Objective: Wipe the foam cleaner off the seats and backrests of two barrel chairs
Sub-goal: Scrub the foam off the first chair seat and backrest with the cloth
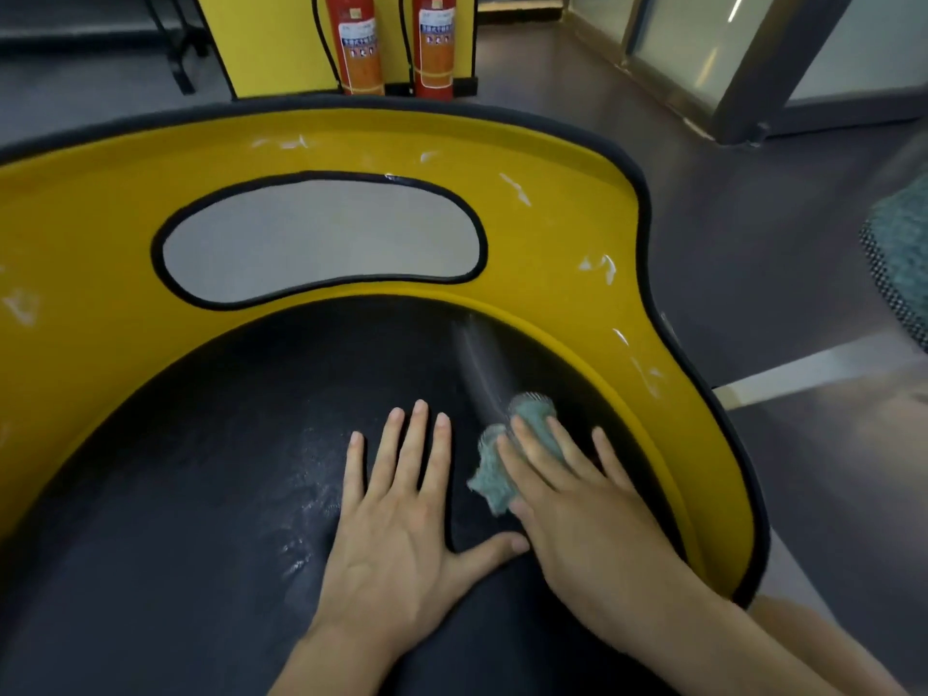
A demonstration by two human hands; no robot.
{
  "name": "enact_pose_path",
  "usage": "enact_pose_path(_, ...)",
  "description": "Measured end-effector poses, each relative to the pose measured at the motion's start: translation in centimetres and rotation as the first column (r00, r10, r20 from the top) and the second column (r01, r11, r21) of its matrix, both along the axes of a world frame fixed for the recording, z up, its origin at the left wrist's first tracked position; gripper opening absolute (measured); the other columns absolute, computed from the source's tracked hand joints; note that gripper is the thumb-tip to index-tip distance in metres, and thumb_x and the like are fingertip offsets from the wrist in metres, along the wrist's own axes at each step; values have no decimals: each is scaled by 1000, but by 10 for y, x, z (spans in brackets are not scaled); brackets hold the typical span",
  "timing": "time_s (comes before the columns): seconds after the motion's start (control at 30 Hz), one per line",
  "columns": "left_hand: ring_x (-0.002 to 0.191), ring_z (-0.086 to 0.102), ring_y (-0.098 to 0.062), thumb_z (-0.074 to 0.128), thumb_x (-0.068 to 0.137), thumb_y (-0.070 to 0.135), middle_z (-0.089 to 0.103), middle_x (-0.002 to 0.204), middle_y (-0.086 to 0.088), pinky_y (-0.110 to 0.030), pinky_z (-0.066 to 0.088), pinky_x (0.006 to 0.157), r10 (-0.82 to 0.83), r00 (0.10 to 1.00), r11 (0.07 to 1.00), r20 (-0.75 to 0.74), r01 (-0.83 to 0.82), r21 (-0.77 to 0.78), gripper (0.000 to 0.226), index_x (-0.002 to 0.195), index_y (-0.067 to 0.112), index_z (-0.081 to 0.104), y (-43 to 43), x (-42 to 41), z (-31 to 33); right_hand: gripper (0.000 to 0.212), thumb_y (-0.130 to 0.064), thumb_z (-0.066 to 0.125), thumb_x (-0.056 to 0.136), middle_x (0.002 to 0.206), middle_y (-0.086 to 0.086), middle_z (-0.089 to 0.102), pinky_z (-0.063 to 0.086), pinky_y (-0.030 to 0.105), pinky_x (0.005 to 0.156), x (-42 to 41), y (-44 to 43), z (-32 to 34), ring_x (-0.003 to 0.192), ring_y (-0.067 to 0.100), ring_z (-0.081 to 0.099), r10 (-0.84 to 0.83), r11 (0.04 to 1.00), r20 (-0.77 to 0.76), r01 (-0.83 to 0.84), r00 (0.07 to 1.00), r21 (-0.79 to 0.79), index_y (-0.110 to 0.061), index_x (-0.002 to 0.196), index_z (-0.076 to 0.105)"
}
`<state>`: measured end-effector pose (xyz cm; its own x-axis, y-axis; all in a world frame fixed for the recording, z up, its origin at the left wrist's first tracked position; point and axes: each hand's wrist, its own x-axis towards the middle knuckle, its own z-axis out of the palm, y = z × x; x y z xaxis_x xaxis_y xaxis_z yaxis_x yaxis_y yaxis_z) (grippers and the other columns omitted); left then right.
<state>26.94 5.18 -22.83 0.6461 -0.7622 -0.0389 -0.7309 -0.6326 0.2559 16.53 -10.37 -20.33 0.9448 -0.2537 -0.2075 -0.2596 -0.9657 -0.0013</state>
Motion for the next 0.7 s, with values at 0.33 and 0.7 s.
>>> enact_pose_path(0.33, 151, -31, -15, 5, 70, 104, -24, 167, 1, -50, -15, 124, 7, 1000, 1000, 5, -8, 18, 123, 160, 23, -15, 1, 0, 3, 59, -40, 23, 109, 169, -3, -7, 0, 57, 123, 56, -17, 10, 155, 23, -9, -64, 995, -16, 65, 998, 79, -25, 160, -2)
enact_pose_path(0.7, 155, -19, -17, 9, 73, 102, -11, 170, -2, -51, -9, 125, -1, 1000, 1000, 16, 1, 4, 122, 162, 20, -3, 2, 0, 0, 59, -39, 31, 96, 157, 0, 42, 22, 59, 111, -31, 3, 2, 143, 28, 41, -25, 999, -22, 26, 999, 31, -19, 150, 45)
